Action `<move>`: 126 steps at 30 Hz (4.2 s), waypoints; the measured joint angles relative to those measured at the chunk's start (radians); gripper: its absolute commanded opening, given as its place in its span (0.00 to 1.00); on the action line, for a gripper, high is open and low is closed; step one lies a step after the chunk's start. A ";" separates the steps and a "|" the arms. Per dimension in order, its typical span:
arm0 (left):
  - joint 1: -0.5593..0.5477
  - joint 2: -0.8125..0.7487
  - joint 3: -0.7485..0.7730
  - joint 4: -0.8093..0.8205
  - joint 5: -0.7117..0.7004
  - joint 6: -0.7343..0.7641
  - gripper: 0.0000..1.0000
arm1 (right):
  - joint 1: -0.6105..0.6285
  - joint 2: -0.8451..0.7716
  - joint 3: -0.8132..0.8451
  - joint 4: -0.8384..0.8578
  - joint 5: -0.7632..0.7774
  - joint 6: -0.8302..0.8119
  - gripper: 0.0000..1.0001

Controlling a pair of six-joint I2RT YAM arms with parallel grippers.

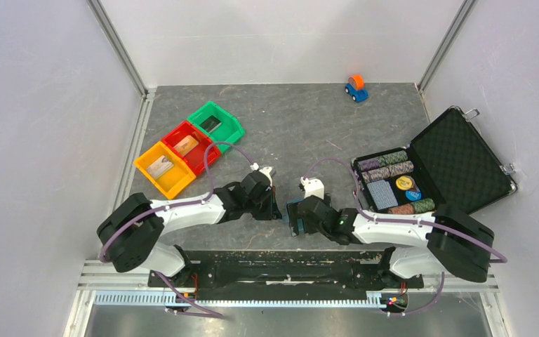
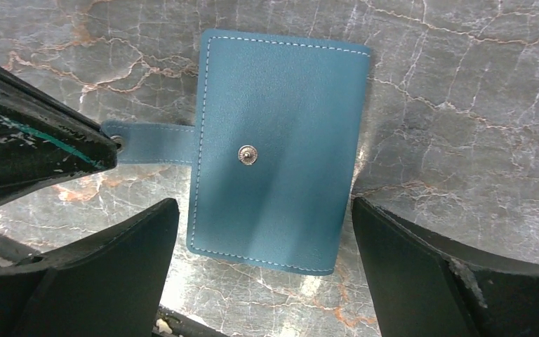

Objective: Take the credit cards out of the card holder
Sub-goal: Open the card holder at the center of the board.

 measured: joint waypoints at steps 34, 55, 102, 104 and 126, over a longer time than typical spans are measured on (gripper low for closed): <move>0.000 -0.006 0.000 -0.123 -0.066 0.003 0.02 | -0.106 -0.243 -0.024 -0.112 0.206 -0.026 0.73; 0.033 -0.006 0.031 -0.177 -0.087 0.030 0.02 | -0.278 -0.259 -0.164 -0.068 0.030 -0.039 0.47; 0.038 -0.034 0.031 -0.158 -0.035 0.034 0.02 | -0.066 -0.049 0.085 0.010 -0.044 -0.053 0.82; 0.038 -0.034 0.031 -0.159 -0.036 0.034 0.02 | -0.066 -0.048 0.072 0.009 -0.040 -0.056 0.84; 0.039 -0.052 0.031 -0.161 -0.039 0.034 0.02 | -0.065 0.018 0.010 0.084 -0.040 -0.053 0.66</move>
